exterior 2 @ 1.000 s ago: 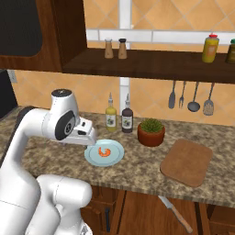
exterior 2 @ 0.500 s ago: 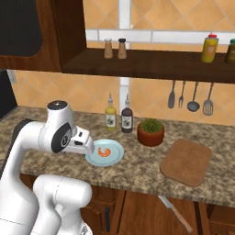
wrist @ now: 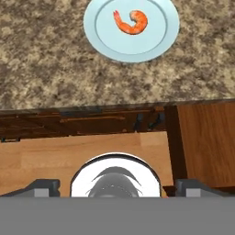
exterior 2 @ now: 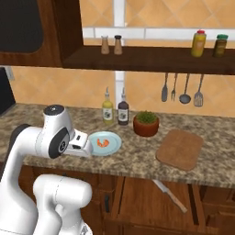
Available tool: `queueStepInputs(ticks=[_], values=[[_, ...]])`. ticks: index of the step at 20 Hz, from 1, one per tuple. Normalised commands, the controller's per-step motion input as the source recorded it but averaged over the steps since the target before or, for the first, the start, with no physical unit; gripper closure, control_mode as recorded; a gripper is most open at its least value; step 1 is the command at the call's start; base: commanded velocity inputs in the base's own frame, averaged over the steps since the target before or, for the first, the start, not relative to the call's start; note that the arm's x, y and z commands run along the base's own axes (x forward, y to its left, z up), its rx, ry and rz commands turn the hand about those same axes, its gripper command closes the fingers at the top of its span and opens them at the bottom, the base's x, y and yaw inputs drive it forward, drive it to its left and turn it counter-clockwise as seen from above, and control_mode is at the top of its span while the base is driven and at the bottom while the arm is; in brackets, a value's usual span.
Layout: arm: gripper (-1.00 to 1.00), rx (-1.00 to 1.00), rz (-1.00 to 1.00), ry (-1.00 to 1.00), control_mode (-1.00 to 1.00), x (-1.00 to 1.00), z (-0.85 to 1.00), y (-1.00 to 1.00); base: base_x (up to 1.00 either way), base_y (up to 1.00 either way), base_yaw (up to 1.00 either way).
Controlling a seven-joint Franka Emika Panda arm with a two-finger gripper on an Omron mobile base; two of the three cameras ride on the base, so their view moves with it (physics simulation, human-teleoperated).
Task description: Pick up the knife from the drawer and place it on the cutting board. Then place the meat from the plate to the cutting board.
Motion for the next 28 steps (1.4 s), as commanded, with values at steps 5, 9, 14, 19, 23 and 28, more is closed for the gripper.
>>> queueStepInputs(ticks=[5,9,14,19,23,28], values=[[-1.00,0.00,0.00,0.00,1.00,0.00,0.00,0.00,-0.40,0.16,-0.17],[-1.00,0.00,0.00,0.00,1.00,0.00,0.00,0.00,-0.04,0.24,-0.26],[-1.00,0.00,0.00,0.00,1.00,0.00,0.00,0.00,0.00,0.29,-0.31],[-1.00,0.00,0.00,0.00,1.00,0.00,0.00,0.00,0.00,0.16,-0.35],[-1.00,0.00,0.00,0.00,1.00,0.00,0.00,0.00,0.00,0.10,-0.37],[-1.00,0.00,0.00,0.00,1.00,0.00,0.00,0.00,0.00,0.22,-0.38]])
